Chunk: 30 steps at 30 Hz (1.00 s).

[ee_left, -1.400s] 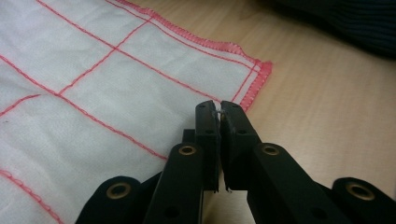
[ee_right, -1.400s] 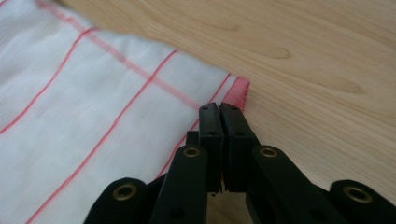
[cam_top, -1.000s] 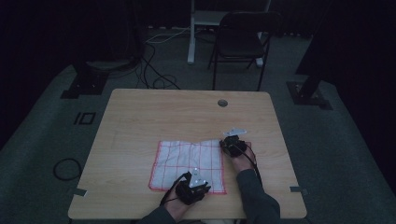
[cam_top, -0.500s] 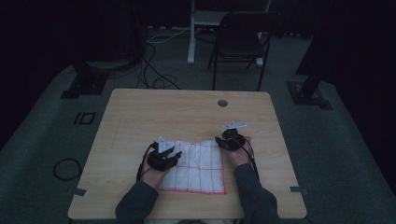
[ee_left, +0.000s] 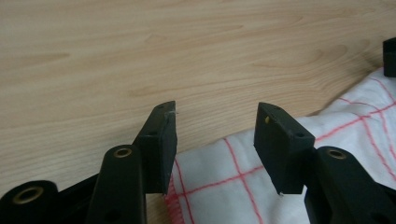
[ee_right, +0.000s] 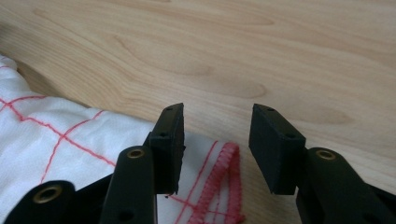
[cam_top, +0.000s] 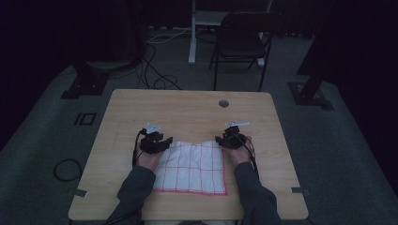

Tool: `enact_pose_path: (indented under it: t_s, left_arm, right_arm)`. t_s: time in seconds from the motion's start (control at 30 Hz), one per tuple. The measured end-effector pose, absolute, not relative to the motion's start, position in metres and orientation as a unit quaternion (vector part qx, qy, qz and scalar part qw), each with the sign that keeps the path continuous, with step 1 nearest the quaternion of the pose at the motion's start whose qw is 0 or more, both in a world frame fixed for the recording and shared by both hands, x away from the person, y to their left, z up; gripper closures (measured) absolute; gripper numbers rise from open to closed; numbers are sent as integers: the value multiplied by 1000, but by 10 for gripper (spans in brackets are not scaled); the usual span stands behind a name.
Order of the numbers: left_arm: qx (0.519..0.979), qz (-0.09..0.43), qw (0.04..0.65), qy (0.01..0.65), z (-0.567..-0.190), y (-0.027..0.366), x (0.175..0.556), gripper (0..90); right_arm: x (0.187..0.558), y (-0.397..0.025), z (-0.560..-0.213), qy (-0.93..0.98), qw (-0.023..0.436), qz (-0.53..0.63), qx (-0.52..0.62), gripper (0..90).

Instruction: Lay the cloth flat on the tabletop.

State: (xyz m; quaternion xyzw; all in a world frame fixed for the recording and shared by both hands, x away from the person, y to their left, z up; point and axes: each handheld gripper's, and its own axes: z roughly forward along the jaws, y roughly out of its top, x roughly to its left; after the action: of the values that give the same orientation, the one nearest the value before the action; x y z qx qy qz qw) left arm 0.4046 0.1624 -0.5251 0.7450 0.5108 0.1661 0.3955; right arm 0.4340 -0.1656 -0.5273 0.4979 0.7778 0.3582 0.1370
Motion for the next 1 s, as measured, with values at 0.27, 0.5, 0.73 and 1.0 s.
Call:
enact_pose_path:
  t_s: [0.27,0.5,0.73,1.0]
  left_arm:
    - [764,155,357,515,-534,156,407,600]
    - [765,149,351,519,-524,162,405,900]
    - [760,175,352,517,-517,167,404,881]
    - [748,182,349,535,-524,170,412,561]
  right_arm:
    - [431,-164,-530,795,131,344,483,807]
    - [426,-164,-522,795,149,350,472,882]
    - [422,-169,-513,792,159,361,466,882]
    - [423,-168,-515,792,159,361,466,881]
